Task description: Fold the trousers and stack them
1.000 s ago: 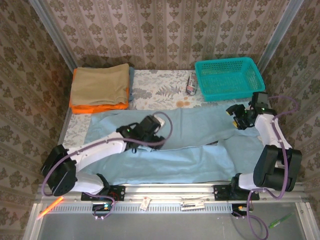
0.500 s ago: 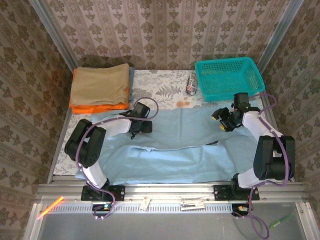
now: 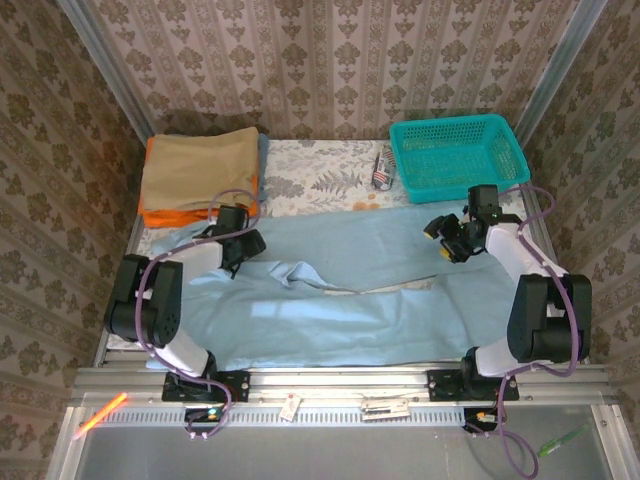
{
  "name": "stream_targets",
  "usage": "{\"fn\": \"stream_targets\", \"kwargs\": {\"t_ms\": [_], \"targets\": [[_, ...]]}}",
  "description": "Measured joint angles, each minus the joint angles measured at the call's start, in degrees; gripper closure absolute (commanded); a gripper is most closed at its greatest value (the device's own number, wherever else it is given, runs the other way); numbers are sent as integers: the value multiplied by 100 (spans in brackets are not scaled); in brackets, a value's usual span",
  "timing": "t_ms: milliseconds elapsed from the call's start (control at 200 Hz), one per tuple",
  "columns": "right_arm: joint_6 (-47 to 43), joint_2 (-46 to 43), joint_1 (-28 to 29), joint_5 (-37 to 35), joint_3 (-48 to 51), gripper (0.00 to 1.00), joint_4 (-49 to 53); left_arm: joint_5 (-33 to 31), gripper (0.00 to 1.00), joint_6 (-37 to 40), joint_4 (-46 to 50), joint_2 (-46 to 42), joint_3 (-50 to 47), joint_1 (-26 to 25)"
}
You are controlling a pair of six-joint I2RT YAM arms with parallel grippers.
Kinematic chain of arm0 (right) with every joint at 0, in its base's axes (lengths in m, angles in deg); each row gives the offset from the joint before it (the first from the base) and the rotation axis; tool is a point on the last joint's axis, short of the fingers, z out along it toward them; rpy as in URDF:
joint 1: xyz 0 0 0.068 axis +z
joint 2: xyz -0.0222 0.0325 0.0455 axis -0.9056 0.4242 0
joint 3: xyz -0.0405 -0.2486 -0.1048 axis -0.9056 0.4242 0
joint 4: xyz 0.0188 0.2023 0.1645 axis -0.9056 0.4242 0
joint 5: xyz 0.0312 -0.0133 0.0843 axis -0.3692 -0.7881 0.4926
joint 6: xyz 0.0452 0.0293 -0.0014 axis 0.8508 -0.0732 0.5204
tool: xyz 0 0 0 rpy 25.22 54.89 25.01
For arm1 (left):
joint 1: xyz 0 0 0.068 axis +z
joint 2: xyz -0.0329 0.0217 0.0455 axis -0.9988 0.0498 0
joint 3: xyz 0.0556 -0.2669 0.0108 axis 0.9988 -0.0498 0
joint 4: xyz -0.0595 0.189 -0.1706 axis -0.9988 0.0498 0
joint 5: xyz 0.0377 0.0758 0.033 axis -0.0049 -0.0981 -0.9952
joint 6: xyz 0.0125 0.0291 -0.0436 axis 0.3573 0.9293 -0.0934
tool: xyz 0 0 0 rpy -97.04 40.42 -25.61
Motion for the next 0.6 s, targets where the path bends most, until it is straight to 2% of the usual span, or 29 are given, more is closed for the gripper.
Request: {"fn": "stream_targets", "kwargs": {"t_ms": [130, 380, 475, 600], "targets": [[-26, -221, 0, -2, 0, 40, 70, 66, 26, 74, 129, 146, 227, 216], [-254, -1095, 0, -262, 323, 39, 498, 387, 19, 402, 214, 378, 667, 221], [-260, -1093, -37, -413, 636, 40, 595, 483, 17, 494, 243, 31, 566, 17], [-234, -706, -382, -577, 949, 41, 612, 538, 17, 494, 299, -1051, 188, -402]]}}
